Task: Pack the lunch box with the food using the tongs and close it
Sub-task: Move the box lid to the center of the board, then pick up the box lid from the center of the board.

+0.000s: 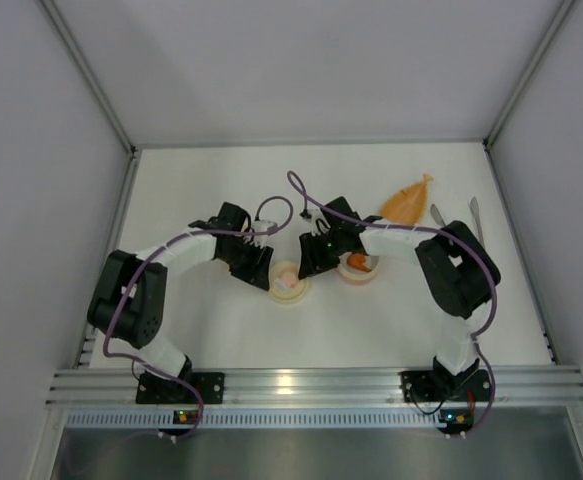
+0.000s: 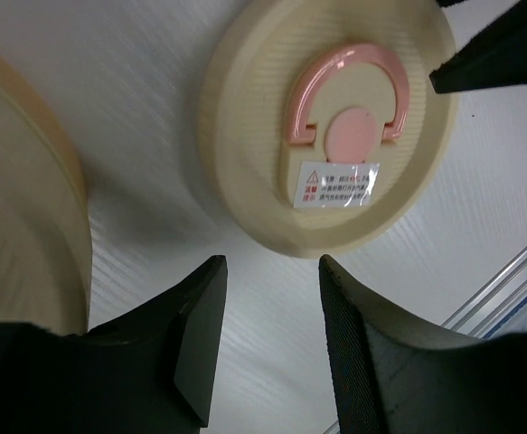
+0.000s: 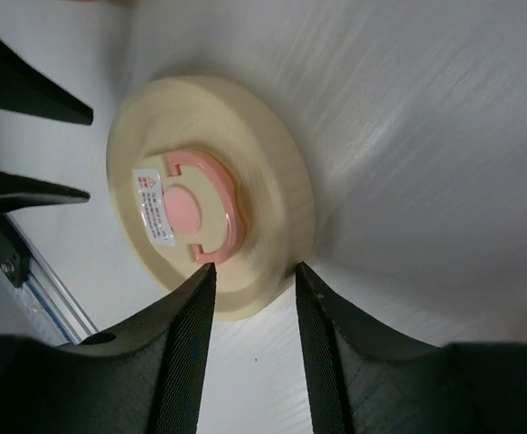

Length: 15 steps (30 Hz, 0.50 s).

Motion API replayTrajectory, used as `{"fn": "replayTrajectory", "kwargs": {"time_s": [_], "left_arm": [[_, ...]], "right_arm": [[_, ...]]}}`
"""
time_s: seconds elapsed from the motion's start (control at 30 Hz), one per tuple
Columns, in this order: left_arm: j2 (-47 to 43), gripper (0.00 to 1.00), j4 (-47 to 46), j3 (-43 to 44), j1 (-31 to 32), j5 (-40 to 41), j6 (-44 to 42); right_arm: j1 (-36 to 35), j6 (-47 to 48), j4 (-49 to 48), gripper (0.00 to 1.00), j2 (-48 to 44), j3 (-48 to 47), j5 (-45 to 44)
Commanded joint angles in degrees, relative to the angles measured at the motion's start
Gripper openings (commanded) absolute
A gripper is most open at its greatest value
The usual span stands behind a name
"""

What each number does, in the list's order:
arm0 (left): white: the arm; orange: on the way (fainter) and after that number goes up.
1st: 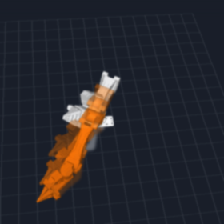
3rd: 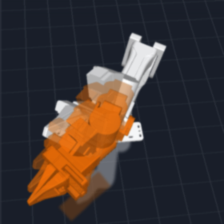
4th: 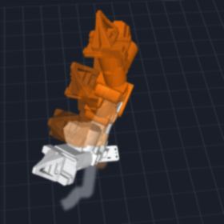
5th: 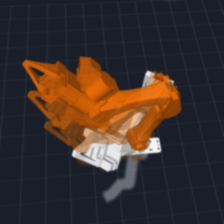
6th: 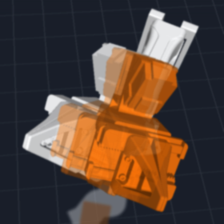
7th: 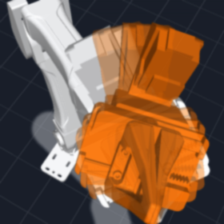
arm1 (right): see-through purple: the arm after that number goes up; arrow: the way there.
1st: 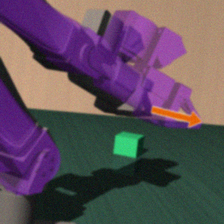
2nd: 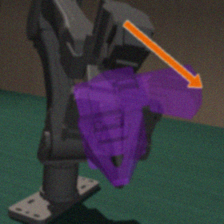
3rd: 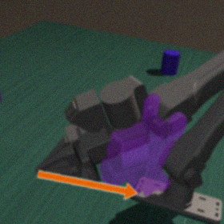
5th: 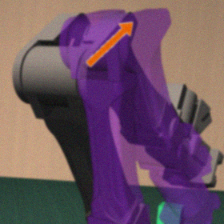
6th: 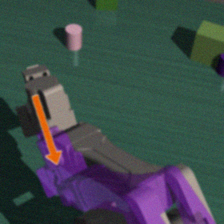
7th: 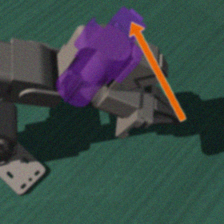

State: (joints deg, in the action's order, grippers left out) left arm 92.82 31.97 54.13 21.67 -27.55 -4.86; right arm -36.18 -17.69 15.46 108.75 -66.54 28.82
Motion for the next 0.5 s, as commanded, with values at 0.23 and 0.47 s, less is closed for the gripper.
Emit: {"fn": "replayTrajectory", "kwargs": {"time_s": [0.23,0.47], "left_arm": [[6.8,0.46,-0.9,7.2,1.5,4.6,4.6],[8.1,0.34,-0.9,6.7,1.8,6.2,6.6]], "right_arm": [[0.6,1.0,-10.0,0.38,-5.6,2.1,6.1],[0.6,0.6,-10.1,0.41,-3.6,1.4,5.9]]}}
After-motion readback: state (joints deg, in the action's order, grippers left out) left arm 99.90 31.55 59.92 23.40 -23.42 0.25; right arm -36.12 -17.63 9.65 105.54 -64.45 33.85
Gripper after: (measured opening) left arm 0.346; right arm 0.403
